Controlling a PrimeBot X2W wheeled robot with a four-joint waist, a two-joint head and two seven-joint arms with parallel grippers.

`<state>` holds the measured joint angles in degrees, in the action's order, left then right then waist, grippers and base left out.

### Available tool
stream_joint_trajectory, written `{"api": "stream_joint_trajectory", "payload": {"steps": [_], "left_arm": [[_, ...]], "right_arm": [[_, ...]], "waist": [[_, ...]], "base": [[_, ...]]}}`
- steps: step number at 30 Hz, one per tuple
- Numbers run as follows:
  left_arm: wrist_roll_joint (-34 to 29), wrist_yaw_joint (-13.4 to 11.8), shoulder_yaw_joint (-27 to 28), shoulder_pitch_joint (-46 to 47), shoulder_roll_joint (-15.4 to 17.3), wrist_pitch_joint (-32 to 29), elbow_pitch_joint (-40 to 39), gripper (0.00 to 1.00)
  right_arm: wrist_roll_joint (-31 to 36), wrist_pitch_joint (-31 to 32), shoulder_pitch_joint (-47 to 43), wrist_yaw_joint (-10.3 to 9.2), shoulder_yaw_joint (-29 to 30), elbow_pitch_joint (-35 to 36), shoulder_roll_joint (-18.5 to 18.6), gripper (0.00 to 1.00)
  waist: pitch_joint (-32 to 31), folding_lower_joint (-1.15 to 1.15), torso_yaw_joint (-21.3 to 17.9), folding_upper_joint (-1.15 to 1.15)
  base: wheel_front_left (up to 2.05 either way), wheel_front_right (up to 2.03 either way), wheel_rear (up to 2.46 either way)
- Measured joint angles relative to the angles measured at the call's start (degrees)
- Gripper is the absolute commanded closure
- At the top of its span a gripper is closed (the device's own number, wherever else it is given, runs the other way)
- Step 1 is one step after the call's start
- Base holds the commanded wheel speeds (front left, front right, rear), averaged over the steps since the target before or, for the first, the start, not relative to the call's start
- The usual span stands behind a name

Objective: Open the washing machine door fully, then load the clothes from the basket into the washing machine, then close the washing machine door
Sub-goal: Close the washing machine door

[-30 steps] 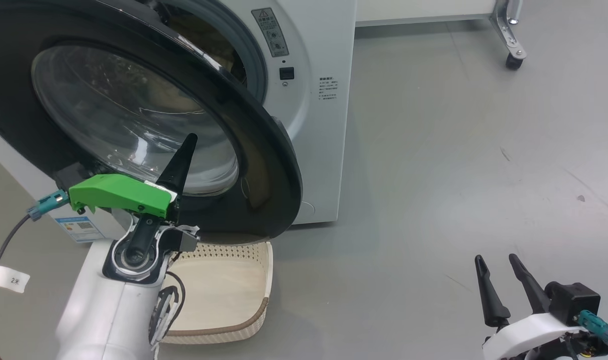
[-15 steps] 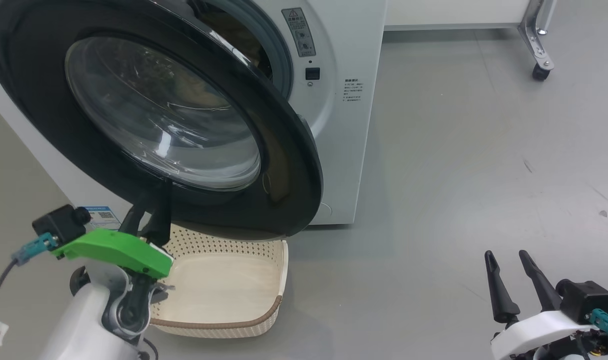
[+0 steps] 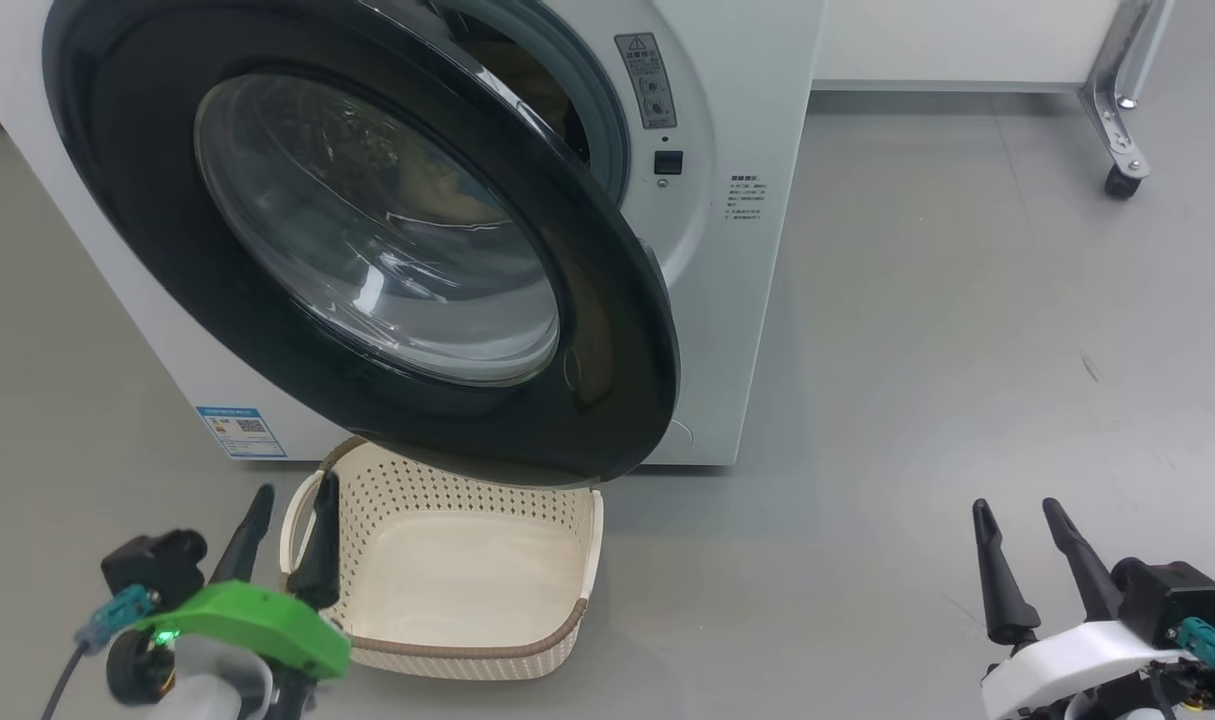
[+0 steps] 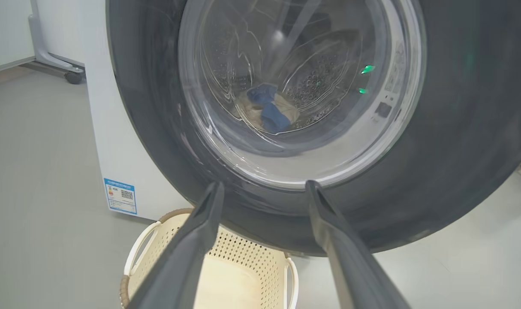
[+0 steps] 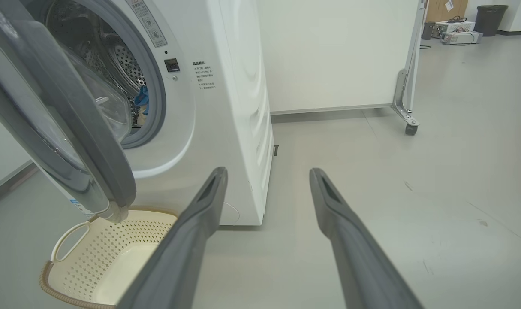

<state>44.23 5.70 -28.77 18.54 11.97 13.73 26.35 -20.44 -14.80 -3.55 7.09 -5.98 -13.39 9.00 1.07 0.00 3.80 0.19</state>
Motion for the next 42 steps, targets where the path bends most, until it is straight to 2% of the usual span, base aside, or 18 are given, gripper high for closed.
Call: {"api": "stream_joint_trajectory", "payload": {"steps": [6,11,19,24,42], "left_arm": [[-1.88,-2.41,1.48,-3.20,0.92,0.51,0.47,0.00],[-1.71,-3.00,3.30,-5.62,0.56,0.53,0.31,0.00],[-5.17,-4.42,5.67,-9.25,0.46,0.66,-1.99,0.00],[-7.73,-4.45,7.13,-10.49,0.15,0.66,-4.09,0.00],[-11.20,-4.36,11.21,-13.49,-1.58,0.66,-7.55,0.00]], "right_arm": [[0.32,0.00,0.01,0.00,-0.40,0.20,0.05,0.00],[0.34,0.00,0.01,0.00,-0.42,0.18,0.09,0.00],[0.57,0.00,-0.03,0.00,-0.74,0.11,0.09,0.00],[0.64,0.00,-0.44,0.00,-0.79,0.15,0.05,0.00],[0.65,0.00,-0.70,0.00,-0.82,0.25,-0.20,0.00]], "waist": [[-0.51,0.00,0.40,0.00],[-1.14,0.00,0.62,0.00],[-2.57,0.00,0.64,0.00],[-2.70,0.00,0.73,0.00],[-2.36,0.00,0.66,0.00]], "base": [[0.00,0.00,0.00],[0.00,0.00,0.00],[0.00,0.00,0.00],[0.00,0.00,0.00],[0.00,0.00,0.00]]}}
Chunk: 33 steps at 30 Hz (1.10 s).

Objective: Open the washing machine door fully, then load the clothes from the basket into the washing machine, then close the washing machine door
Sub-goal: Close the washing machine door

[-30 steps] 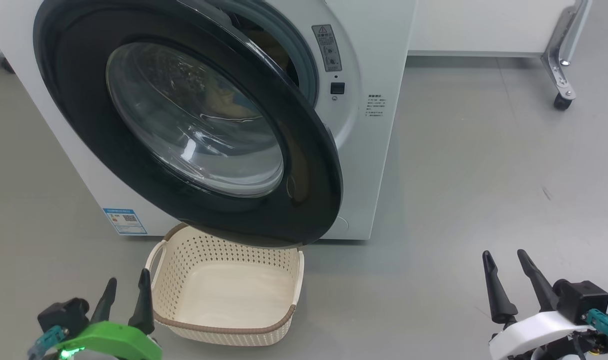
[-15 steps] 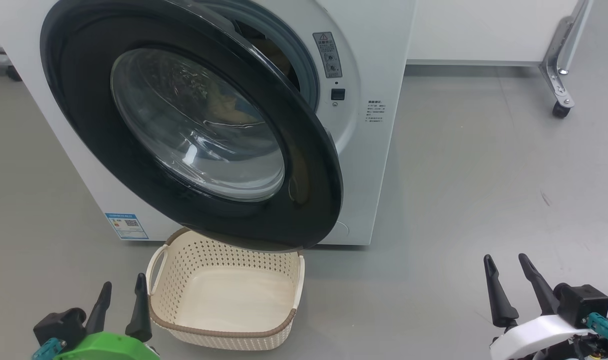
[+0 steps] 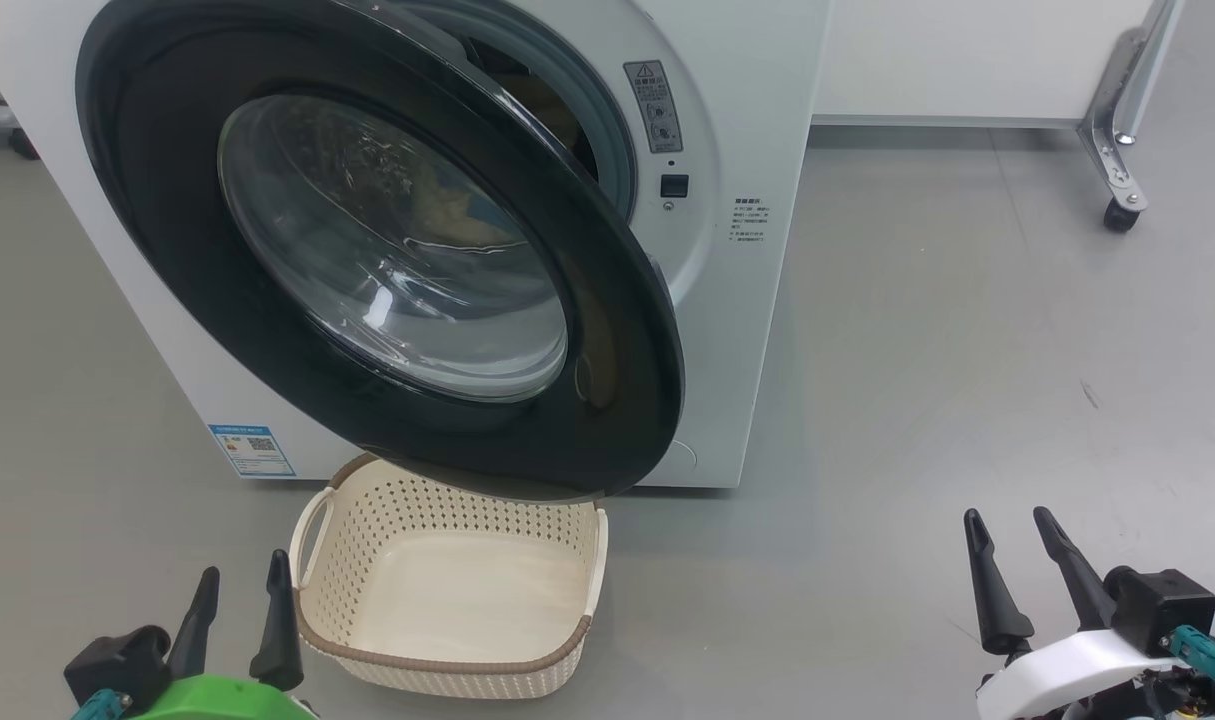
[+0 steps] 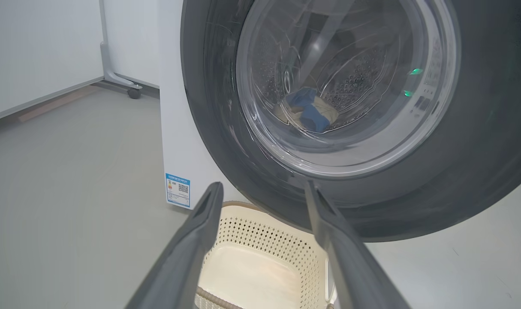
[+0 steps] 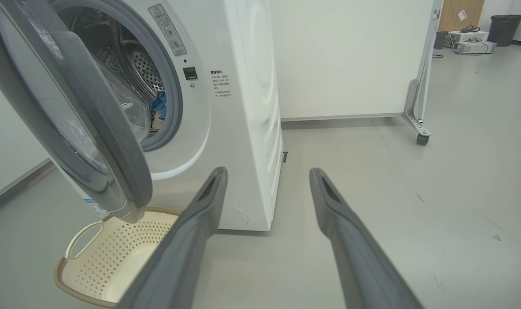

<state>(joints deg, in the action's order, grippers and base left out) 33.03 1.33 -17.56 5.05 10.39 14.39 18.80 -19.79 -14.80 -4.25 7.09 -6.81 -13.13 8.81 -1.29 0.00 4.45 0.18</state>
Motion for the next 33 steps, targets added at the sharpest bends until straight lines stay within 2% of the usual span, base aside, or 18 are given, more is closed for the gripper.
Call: {"api": "stream_joint_trajectory", "payload": {"steps": [11,12,14,28,33], "left_arm": [[-1.15,0.59,1.53,-0.97,-1.18,0.00,-0.68,0.00],[-1.35,0.62,1.67,-1.01,-1.27,0.00,-0.76,0.00],[-1.58,1.04,1.86,-1.20,-1.42,0.00,-0.90,0.00],[-3.59,1.72,3.19,-1.88,-2.76,0.00,-1.68,0.00],[-4.03,2.04,3.77,-2.11,-3.37,0.00,-1.82,0.00]], "right_arm": [[0.01,0.00,0.01,0.00,0.01,0.08,-0.13,0.00],[-0.01,0.00,0.00,0.00,-0.54,-0.02,-0.03,1.00],[-0.63,0.00,-0.03,-0.01,-2.23,-0.07,-0.04,1.00],[-0.55,0.00,0.05,0.01,-0.14,0.41,-0.34,1.00],[-1.34,0.00,2.08,0.00,0.98,2.83,-0.93,1.00]], "waist": [[0.15,0.00,-0.11,0.00],[0.16,0.00,-0.11,0.00],[0.18,0.00,-0.08,0.00],[0.61,0.00,0.18,0.00],[0.84,0.00,0.53,0.00]], "base": [[0.00,0.00,0.00],[0.00,0.00,0.00],[0.00,0.00,0.00],[0.00,0.00,0.00],[0.00,0.00,0.00]]}}
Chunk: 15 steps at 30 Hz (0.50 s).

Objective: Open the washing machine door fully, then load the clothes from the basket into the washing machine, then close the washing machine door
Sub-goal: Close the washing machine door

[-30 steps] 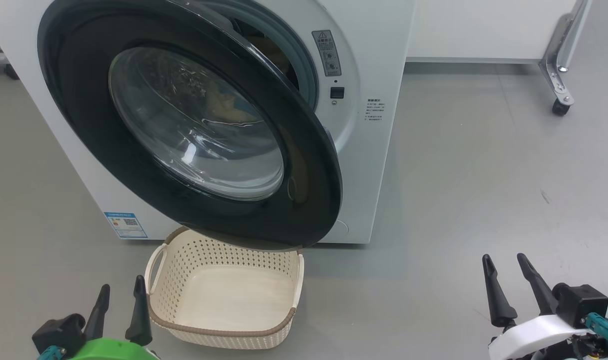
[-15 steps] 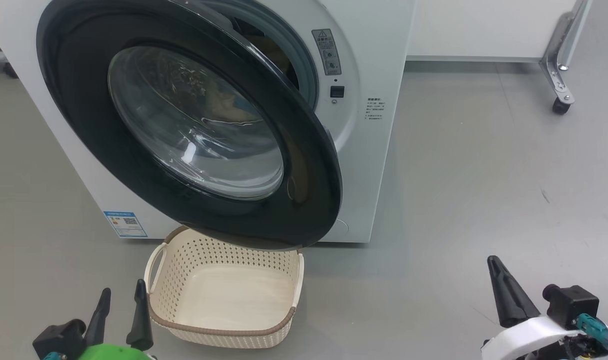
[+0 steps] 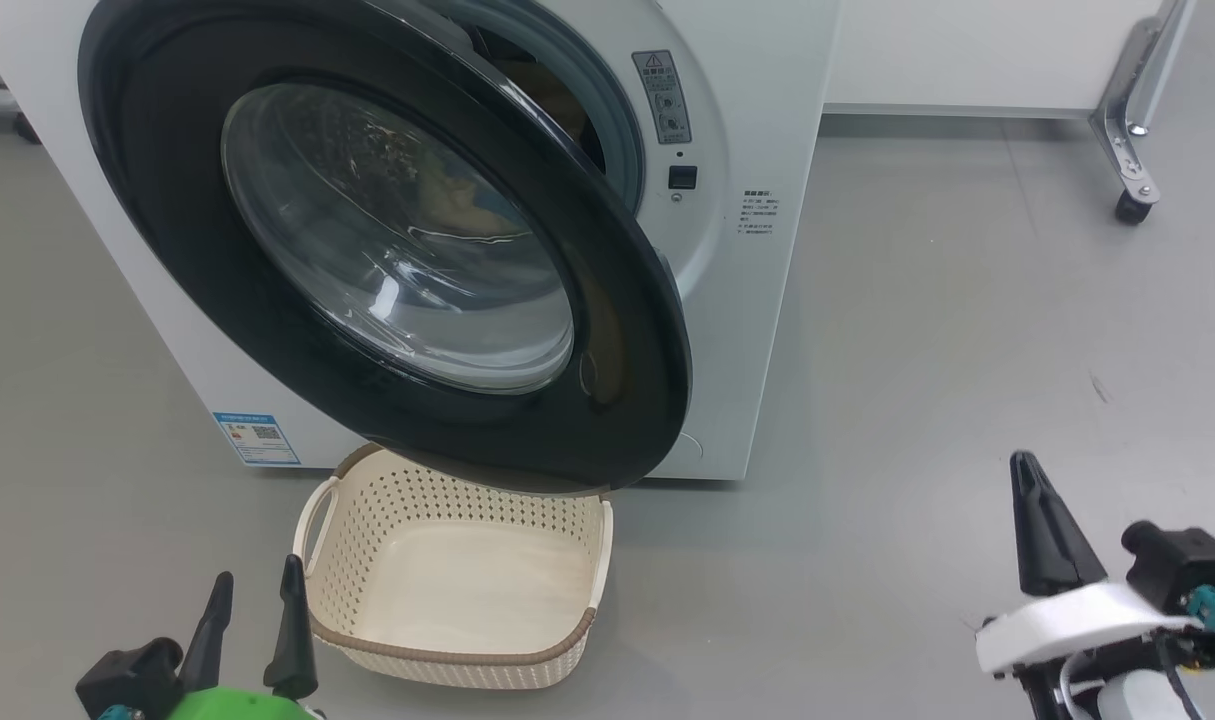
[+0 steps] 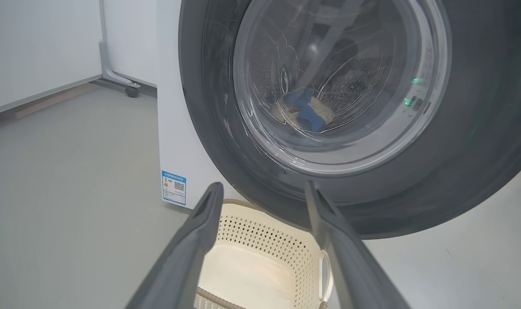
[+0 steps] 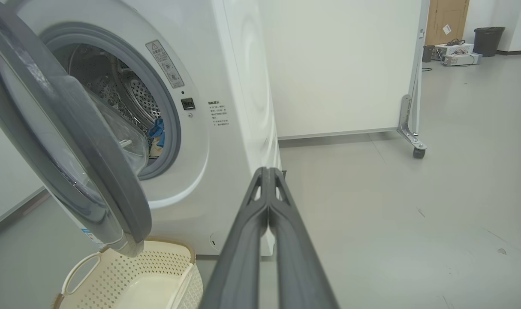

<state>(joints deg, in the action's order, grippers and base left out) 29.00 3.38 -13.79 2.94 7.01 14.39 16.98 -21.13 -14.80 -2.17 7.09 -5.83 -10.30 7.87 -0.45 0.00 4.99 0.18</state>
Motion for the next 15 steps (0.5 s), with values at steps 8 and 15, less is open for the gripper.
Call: {"api": "stream_joint_trajectory", "payload": {"steps": [8,15], "left_arm": [[-0.56,0.34,0.44,-0.27,-0.79,0.00,-0.25,0.00],[-1.09,0.81,-0.05,-0.25,-1.72,0.00,-0.56,0.00]], "right_arm": [[-1.16,0.00,8.89,0.00,-0.90,8.72,-0.99,1.00],[-1.18,-0.01,15.72,0.00,-4.34,15.49,-2.11,1.00]], "waist": [[0.50,0.00,0.75,0.00],[1.58,0.00,1.89,0.00]], "base": [[0.00,0.00,0.00],[0.00,0.00,0.00]]}}
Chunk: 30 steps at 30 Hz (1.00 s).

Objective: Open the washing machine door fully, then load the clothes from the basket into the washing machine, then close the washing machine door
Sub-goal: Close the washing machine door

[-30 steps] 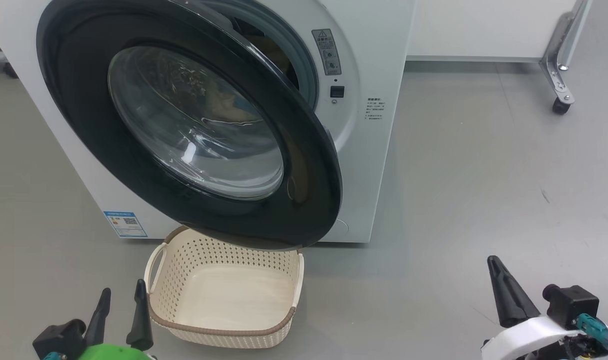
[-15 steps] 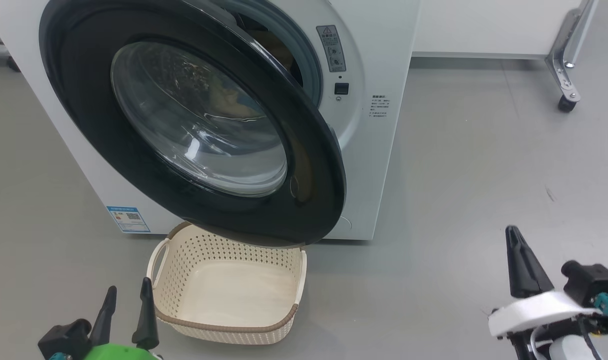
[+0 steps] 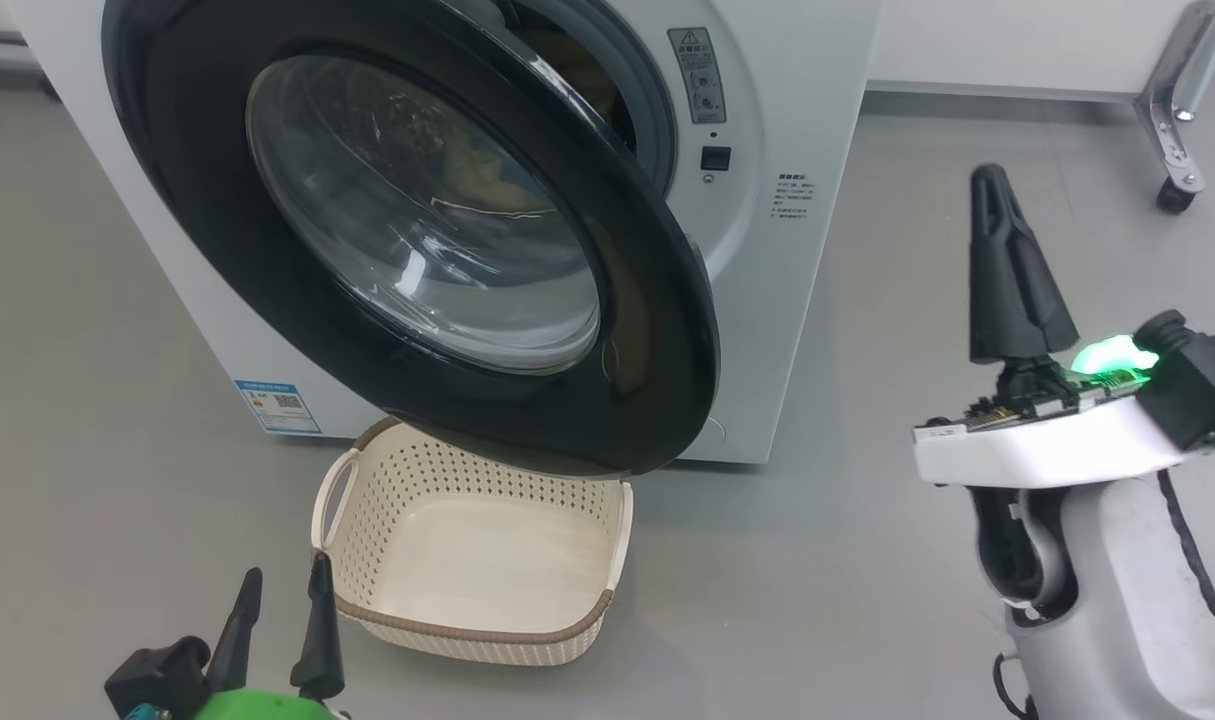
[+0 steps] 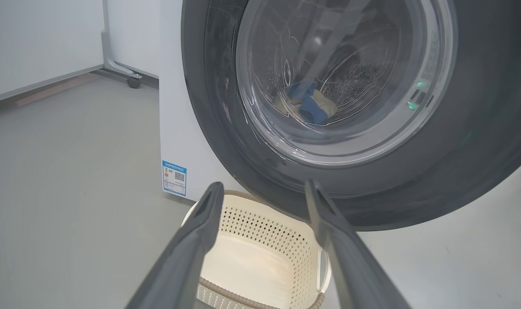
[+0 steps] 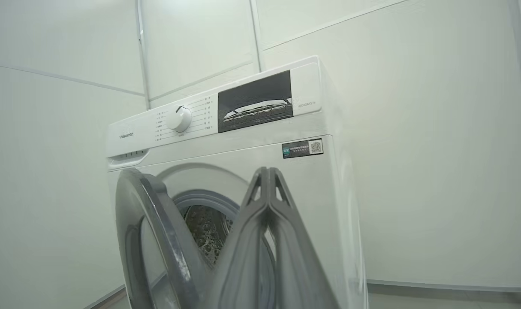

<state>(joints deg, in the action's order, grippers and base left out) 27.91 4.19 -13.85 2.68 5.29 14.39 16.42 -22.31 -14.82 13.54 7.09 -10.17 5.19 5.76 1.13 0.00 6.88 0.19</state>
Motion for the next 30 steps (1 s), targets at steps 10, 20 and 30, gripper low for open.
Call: {"api": "stream_joint_trajectory", "payload": {"steps": [10,20,30], "left_arm": [[-1.25,1.00,-1.81,1.20,-1.31,0.00,-0.59,0.00],[-1.76,1.30,-3.02,3.32,-1.93,0.00,-2.13,0.00],[-1.82,1.72,-4.58,4.56,-2.66,0.00,-3.23,0.00]], "right_arm": [[-0.01,0.00,2.98,0.00,-15.66,-0.78,0.56,1.00],[-0.43,0.00,3.04,0.00,-22.77,-7.70,3.64,1.00],[-1.59,0.00,4.62,0.00,-21.60,-11.73,4.52,1.00]], "waist": [[2.74,0.00,2.96,0.00],[5.52,0.00,6.91,0.00],[8.71,0.00,10.86,0.00]], "base": [[0.00,0.00,0.00],[0.00,0.00,0.00],[0.00,0.00,0.00]]}}
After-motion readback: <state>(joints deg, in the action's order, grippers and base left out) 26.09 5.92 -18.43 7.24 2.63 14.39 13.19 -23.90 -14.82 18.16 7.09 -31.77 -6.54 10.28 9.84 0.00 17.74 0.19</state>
